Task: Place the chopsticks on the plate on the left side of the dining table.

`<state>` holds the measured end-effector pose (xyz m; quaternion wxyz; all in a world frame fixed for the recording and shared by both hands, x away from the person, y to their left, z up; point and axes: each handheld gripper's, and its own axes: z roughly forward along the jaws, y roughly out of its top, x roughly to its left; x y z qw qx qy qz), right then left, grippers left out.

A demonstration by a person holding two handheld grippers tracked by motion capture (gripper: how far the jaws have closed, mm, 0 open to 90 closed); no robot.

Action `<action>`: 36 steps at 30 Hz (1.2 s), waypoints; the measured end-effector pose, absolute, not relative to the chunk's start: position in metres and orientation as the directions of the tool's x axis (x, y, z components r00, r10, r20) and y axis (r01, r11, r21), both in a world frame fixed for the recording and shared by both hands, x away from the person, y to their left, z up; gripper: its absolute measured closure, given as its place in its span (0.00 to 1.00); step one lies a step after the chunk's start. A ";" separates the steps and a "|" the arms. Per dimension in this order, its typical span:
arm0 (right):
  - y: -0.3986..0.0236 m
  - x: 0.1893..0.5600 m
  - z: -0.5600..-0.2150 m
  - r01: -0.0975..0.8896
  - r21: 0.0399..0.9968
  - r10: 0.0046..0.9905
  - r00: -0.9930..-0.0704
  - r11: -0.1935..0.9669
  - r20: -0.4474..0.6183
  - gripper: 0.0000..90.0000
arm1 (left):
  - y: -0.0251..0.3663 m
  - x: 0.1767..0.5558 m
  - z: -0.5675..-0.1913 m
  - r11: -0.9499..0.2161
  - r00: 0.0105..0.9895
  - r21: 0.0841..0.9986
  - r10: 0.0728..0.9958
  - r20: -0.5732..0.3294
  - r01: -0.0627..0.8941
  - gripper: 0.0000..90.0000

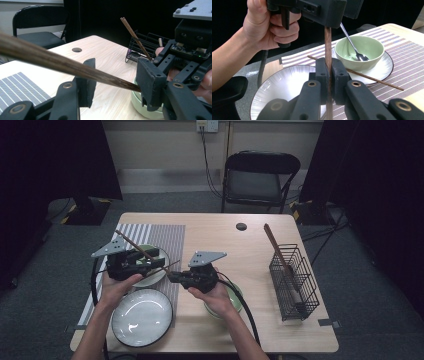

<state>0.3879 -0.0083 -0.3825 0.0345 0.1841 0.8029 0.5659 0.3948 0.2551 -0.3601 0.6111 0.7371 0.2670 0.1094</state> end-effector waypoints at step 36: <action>-0.021 0.389 -0.378 0.253 0.922 0.350 -0.926 0.294 0.142 0.96 | 0.263 0.401 -0.366 -0.081 0.797 0.951 0.569 -0.201 0.297 0.36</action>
